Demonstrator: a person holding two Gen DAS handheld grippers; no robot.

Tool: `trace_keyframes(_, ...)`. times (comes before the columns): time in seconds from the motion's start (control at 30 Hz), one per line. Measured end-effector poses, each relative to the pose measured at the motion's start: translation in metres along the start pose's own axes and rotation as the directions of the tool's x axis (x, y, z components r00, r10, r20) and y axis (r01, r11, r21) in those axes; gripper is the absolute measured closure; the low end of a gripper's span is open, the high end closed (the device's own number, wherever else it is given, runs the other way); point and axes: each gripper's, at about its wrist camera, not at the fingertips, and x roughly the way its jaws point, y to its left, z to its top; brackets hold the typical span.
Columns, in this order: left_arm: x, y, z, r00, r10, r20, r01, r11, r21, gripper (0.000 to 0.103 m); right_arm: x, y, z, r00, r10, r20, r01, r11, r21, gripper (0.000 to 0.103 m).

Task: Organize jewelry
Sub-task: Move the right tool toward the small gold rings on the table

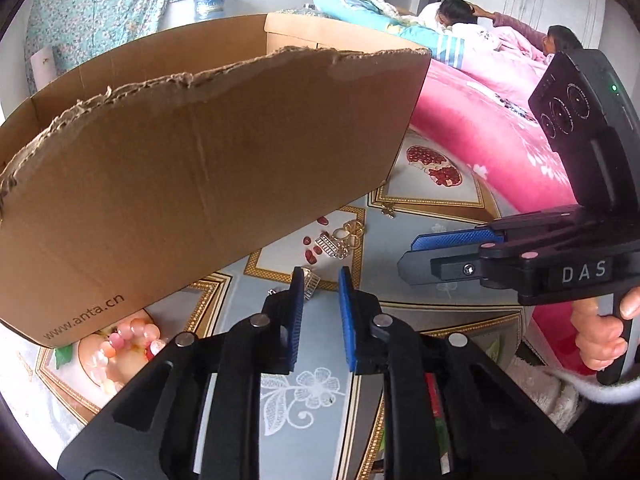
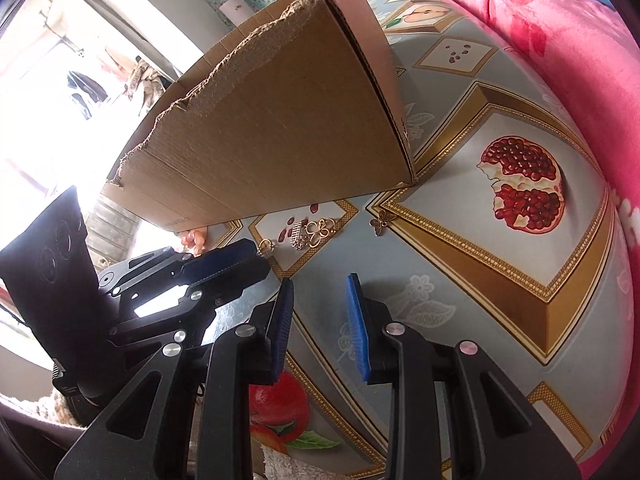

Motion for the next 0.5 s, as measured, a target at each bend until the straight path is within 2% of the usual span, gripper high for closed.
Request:
trace_keyframes(0.17,0.005,-0.006,0.006,0.999,0.041,-0.033,-0.039,0.998,0.055,0.092,0.001,-0.004,0.001,0.999,0.032,0.006,-0.032,0.999,-0.004,0.076)
trace_keyframes(0.23,0.006,-0.011,0.006,0.997,0.07,-0.043,-0.066,0.993,0.101,0.1,0.0,-0.007,0.002,0.999,0.046,0.009,-0.046,0.999,0.002,0.076)
trace_keyframes(0.3,0.005,-0.015,0.005,0.996,0.076,-0.038,-0.07,0.99,0.122,0.103,0.0,-0.01,0.002,0.998,0.065,0.011,-0.065,0.998,0.01,0.076)
trace_keyframes(0.4,0.0,-0.02,0.004,0.996,0.088,-0.033,-0.083,0.987,0.137,0.103,-0.001,-0.014,0.002,0.996,0.083,0.014,-0.083,0.996,0.02,0.076)
trace_keyframes(0.5,-0.01,-0.021,0.005,0.998,0.065,-0.02,-0.062,0.992,0.112,0.103,0.0,-0.017,0.003,0.995,0.097,0.012,-0.098,0.995,0.025,0.076)
